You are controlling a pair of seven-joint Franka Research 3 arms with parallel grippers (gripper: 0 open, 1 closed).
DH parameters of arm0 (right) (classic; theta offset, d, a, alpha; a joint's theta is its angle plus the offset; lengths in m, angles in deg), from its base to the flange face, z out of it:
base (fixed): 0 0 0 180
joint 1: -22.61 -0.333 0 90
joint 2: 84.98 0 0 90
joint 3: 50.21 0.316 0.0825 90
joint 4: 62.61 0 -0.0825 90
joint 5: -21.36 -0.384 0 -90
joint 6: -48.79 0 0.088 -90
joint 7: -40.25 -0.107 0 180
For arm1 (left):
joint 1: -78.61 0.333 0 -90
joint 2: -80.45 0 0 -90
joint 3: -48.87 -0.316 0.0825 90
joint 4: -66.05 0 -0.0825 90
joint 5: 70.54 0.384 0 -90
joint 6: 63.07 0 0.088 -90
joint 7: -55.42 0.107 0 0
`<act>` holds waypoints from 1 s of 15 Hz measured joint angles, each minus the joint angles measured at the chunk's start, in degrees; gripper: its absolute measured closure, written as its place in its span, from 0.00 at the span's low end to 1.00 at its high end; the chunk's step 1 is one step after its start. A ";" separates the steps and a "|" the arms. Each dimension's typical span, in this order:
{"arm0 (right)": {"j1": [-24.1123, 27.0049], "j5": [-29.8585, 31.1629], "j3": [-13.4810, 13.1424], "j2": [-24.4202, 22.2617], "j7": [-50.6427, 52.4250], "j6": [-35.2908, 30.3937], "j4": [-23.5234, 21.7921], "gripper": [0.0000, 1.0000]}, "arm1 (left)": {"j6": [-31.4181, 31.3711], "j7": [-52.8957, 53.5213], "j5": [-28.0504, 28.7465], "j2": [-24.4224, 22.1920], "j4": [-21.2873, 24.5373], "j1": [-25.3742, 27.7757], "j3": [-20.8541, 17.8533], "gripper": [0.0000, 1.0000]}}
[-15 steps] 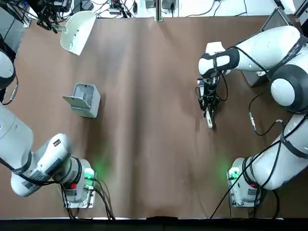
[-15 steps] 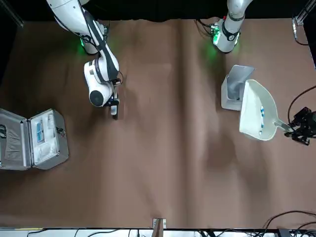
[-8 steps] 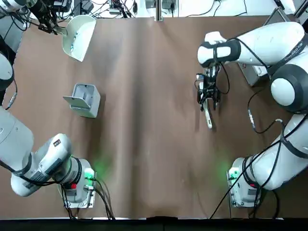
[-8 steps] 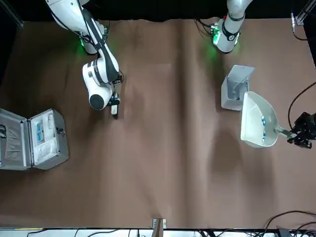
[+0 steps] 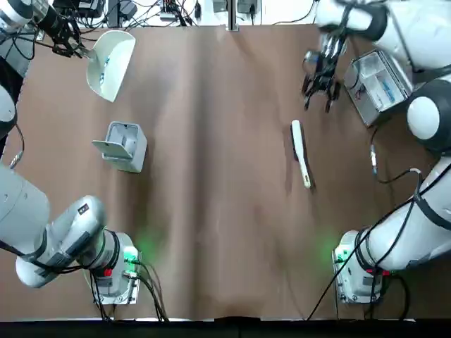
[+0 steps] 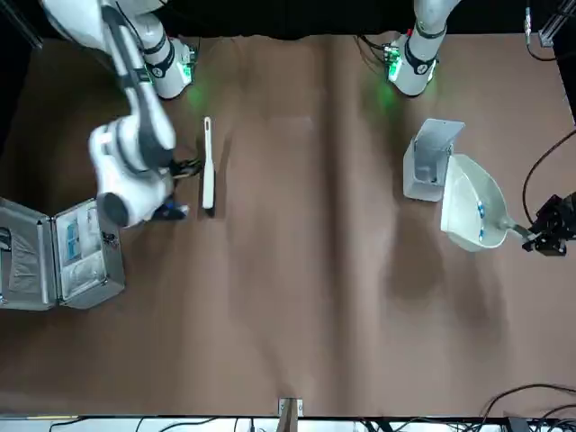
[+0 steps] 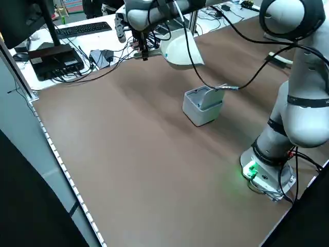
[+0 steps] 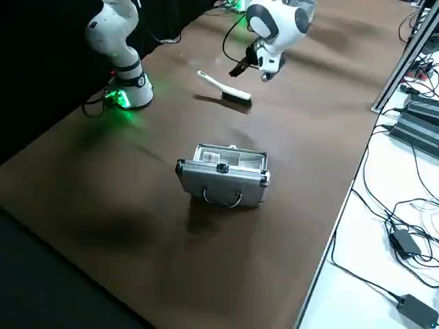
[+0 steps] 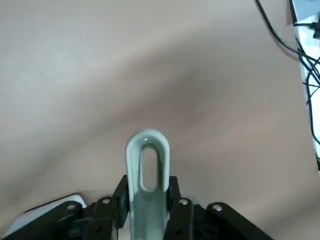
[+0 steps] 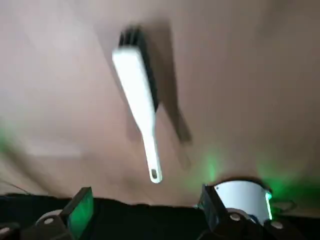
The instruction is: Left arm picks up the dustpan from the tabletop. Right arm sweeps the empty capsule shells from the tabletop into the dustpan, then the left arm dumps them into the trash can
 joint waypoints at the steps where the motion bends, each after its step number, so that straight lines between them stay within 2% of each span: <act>1: 2.14 0.01 -0.04 0.00 0.16 -0.59 2.71 0.02 | -1.01 0.34 -0.37 -0.32 0.81 0.03 -0.14 0.66; 3: 6.00 0.56 -0.07 -0.01 1.66 -1.94 7.89 0.02 | -4.49 0.36 -0.48 -0.62 2.68 -0.01 -0.14 0.66; 7: 11.50 6.80 -0.14 -0.14 8.69 -5.37 18.87 0.02 | -10.03 0.40 -0.49 -1.36 6.11 -0.05 -0.13 0.66; 12: 12.59 10.07 0.05 -0.78 10.79 -6.85 28.92 0.02 | -15.27 3.62 -0.49 -5.64 12.10 -0.09 -0.05 0.66; 15: 12.57 11.85 0.33 -3.00 10.83 -9.16 32.19 0.02 | -18.73 4.05 -0.49 -8.43 15.19 -0.08 -0.09 0.66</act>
